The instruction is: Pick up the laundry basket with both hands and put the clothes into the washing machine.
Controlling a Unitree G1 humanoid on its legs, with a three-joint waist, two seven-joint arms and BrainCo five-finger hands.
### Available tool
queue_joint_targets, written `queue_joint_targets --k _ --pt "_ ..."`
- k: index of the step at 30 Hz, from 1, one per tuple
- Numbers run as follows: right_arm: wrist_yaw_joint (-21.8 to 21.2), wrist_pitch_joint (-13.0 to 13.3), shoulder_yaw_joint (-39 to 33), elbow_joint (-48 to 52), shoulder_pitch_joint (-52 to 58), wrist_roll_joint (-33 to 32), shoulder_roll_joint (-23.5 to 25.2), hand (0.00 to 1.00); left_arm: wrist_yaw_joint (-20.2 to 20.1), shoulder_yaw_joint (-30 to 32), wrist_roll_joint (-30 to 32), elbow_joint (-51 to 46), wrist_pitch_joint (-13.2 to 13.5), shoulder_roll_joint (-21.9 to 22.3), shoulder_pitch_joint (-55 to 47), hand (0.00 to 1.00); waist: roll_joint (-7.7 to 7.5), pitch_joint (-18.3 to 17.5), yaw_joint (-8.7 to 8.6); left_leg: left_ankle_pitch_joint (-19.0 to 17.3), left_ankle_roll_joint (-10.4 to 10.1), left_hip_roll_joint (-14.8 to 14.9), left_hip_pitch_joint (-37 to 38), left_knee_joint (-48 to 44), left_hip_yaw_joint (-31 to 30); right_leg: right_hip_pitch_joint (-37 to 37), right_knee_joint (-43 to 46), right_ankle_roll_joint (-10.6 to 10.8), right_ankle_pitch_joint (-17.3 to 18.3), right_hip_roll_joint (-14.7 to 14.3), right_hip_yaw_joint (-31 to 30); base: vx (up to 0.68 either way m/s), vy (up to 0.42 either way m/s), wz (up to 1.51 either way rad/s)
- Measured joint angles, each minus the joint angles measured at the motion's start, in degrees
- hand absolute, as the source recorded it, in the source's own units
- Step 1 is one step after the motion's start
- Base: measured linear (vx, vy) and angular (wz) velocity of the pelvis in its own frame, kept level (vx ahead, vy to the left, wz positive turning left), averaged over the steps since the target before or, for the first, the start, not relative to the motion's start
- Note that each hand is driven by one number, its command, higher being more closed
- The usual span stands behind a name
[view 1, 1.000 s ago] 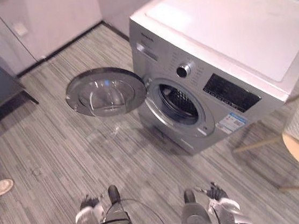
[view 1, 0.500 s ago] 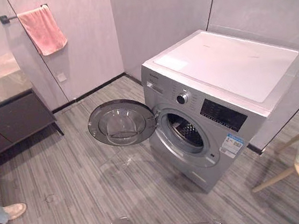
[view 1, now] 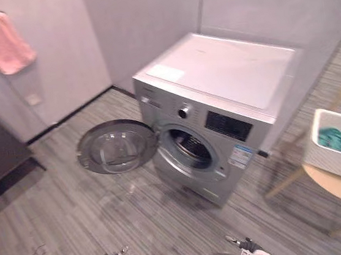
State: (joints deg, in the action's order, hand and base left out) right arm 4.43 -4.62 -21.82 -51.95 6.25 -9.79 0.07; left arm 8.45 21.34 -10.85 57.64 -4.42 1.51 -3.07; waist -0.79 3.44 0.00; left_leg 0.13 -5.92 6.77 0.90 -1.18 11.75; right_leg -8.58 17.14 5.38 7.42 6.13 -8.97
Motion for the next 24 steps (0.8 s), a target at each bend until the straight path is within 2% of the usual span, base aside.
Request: queue_joint_targets --k 1,2,3,4,5,6,7,8,9,10,11,13,14,15,18,19,20,21,22,23,24 --pt "-0.01 0.05 0.41 0.82 -0.24 -0.04 0.48 0.00 -0.07 0.17 0.02 0.02 0.05 -0.43 0.83 0.00 -0.24 0.99 0.46 -0.27 -0.26 1.59 0.53 -1.00 3.56 -2.26 2.02 -0.83 -0.01 -0.35 3.03 0.04 -0.111 -1.30" --pt "-0.02 0.21 -0.06 1.42 -0.31 -0.11 1.07 0.00 -0.05 0.69 0.57 0.35 0.01 -0.61 1.37 0.00 -0.83 2.23 0.54 -0.15 -0.38 2.79 1.29 -1.63 5.94 -2.23 1.93 -2.90 1.32 0.99 6.37 0.06 -0.101 -1.46" --pt "-0.02 0.66 -1.65 1.51 -0.35 -0.10 1.53 0.00 -0.02 1.44 1.82 0.33 -0.11 -0.57 2.28 0.00 -1.11 3.64 0.19 -0.32 -0.82 3.65 2.60 -1.80 8.54 -2.13 2.64 -4.48 1.71 4.22 14.81 0.07 -0.079 -1.05" --pt "-0.01 0.65 -2.16 1.47 -0.32 -0.12 1.61 0.00 -0.02 2.01 2.33 0.35 -0.11 -0.59 2.34 0.00 -1.04 3.92 0.15 -0.46 -1.15 4.32 3.30 -1.83 9.73 -2.22 2.79 -4.58 1.18 5.75 17.87 0.11 -0.102 -1.12" --pt "0.00 0.64 -3.68 1.50 -0.08 -0.09 2.01 0.00 0.06 3.39 2.47 0.41 -0.17 -0.67 2.33 0.00 -1.63 3.89 0.18 -0.58 -1.35 5.55 5.00 -1.96 12.21 -2.08 3.18 -4.85 0.06 7.54 22.79 0.15 -0.166 -1.12" --pt "-0.03 0.61 -5.29 1.50 0.25 -0.01 2.37 0.00 0.09 3.55 2.47 0.86 -0.17 -0.72 2.28 0.00 -1.60 3.91 0.26 -0.89 -1.82 6.87 6.75 -1.98 14.09 -1.67 4.81 -4.52 -0.07 9.06 27.32 0.16 -0.186 -1.02" --pt "-0.04 0.58 -6.23 1.50 0.23 0.01 2.42 0.00 0.09 3.50 2.47 1.29 -0.15 -0.72 2.33 0.00 -1.58 3.92 0.27 -0.84 -2.11 7.37 7.65 -1.89 15.08 -1.75 6.54 -4.09 0.35 10.14 29.11 0.14 -0.201 -0.75" --pt "-0.02 0.38 -8.30 1.41 0.22 0.09 2.29 0.00 0.06 3.30 2.61 1.79 -0.10 -0.76 2.40 0.00 -1.55 3.94 0.18 -1.02 -3.20 8.19 9.15 -1.92 16.14 -1.98 10.11 -3.55 1.76 12.71 31.31 0.12 -0.225 -0.53" --pt "-0.01 0.12 -10.42 0.57 0.22 0.24 1.98 0.00 0.02 3.29 2.76 2.20 -0.06 -0.97 2.40 0.00 -1.55 4.08 0.15 -1.19 -4.29 8.81 10.55 -1.90 16.73 -2.23 12.54 -0.53 3.21 14.11 32.76 0.11 -0.251 -0.40" --pt "-0.01 -0.11 -11.11 -0.46 0.16 0.33 1.49 0.00 -0.05 3.40 2.88 2.70 -0.05 -1.33 2.44 0.00 -1.55 3.98 -0.03 -1.13 -4.34 9.19 11.00 -1.80 16.49 -1.98 13.23 -0.36 3.55 13.25 33.15 0.10 -0.265 -0.25" --pt "-0.01 -0.37 -11.82 -2.32 0.33 1.19 -0.06 0.00 -0.21 3.35 3.30 3.91 -0.04 -0.78 2.55 0.00 -0.22 4.32 -0.27 -1.14 -4.36 10.05 11.42 -1.14 15.67 -1.68 13.48 -0.93 4.48 11.43 33.08 0.08 -0.200 -0.14" --pt "0.01 -0.90 -13.98 -5.51 0.05 1.18 -2.85 0.00 -0.29 3.40 3.28 5.56 -0.27 -0.20 2.39 0.00 2.36 4.46 -0.15 -0.54 -4.89 10.95 12.20 -0.17 14.79 -2.48 14.53 0.22 6.20 9.50 31.97 0.13 -0.244 -0.28" --pt "-0.14 -1.01 -15.26 -7.19 -0.30 1.17 -3.51 0.00 -0.27 3.90 2.94 6.17 -0.39 -0.08 1.89 0.00 2.82 4.52 -0.25 0.90 -6.38 11.50 12.64 -0.29 14.90 -2.84 15.23 -0.28 7.00 8.55 31.44 0.13 -0.247 -0.33" --pt "-0.10 -1.05 -15.49 -7.97 -0.55 1.17 -3.94 0.00 -0.12 4.69 2.95 6.07 -0.37 -0.20 1.70 0.00 2.86 4.48 -0.35 1.61 -6.87 12.00 12.89 -0.51 14.94 -2.71 15.17 -0.50 7.25 7.88 31.47 0.08 -0.219 -0.36" --pt "-0.02 -1.86 -15.23 -10.40 -1.84 1.17 -3.41 0.00 0.10 5.84 1.95 5.81 -0.40 -1.53 0.27 0.00 2.96 4.18 -0.66 2.16 -6.16 17.13 9.72 -10.35 13.70 -0.60 11.22 -2.31 7.81 3.30 31.41 0.07 -0.198 -0.31" --pt "0.22 -1.85 -14.52 -10.39 -1.90 1.08 -3.30 0.00 0.78 5.99 1.68 3.85 0.10 -2.04 -0.13 0.00 2.97 4.52 -0.55 3.57 -0.79 21.08 5.47 -20.12 12.09 1.76 7.38 -3.66 6.66 0.23 31.37 0.09 -0.205 -0.40" --pt "0.59 -1.83 -13.46 -10.37 -1.92 1.04 -3.25 0.00 1.14 5.86 1.35 2.99 0.22 -2.63 -0.51 0.00 2.91 4.83 -0.49 5.10 4.05 22.34 3.64 -24.35 11.25 2.96 5.67 -4.20 6.14 -0.74 31.14 0.12 -0.196 -0.45" --pt "1.30 -1.80 -11.32 -9.85 -2.21 0.92 -3.15 0.00 1.28 5.48 0.73 2.03 0.45 -3.62 -1.01 0.00 2.03 5.19 -0.42 8.82 9.14 23.86 1.51 -29.84 9.72 5.17 3.31 -5.10 5.44 -2.02 30.15 0.13 -0.177 -0.48" --pt "1.97 -1.62 -9.03 -8.59 -2.07 0.81 -2.87 0.00 1.28 5.36 -0.24 1.51 0.64 -3.83 -1.42 0.00 0.94 5.79 0.19 5.75 8.70 23.51 -1.06 -36.29 6.36 6.86 1.82 -6.46 4.82 -2.85 28.63 0.13 -0.151 -0.76" --pt "2.24 -1.11 -7.13 -7.20 -2.10 0.70 -3.80 0.00 1.26 4.19 -1.10 1.55 0.58 -3.35 -1.97 0.00 1.71 6.29 0.75 -2.51 4.29 19.16 -4.54 -43.10 1.43 7.55 0.32 -7.30 4.44 -3.28 26.53 0.09 -0.072 -1.07" --pt "2.20 -0.48 -5.46 -5.94 -2.61 0.73 -4.78 0.00 1.16 3.15 -2.60 1.07 0.76 -2.03 -2.14 0.00 2.31 6.44 1.48 -7.45 2.18 12.95 -7.50 -45.77 -2.05 7.97 -0.80 -7.93 4.00 -3.52 24.43 0.11 0.017 -1.02"
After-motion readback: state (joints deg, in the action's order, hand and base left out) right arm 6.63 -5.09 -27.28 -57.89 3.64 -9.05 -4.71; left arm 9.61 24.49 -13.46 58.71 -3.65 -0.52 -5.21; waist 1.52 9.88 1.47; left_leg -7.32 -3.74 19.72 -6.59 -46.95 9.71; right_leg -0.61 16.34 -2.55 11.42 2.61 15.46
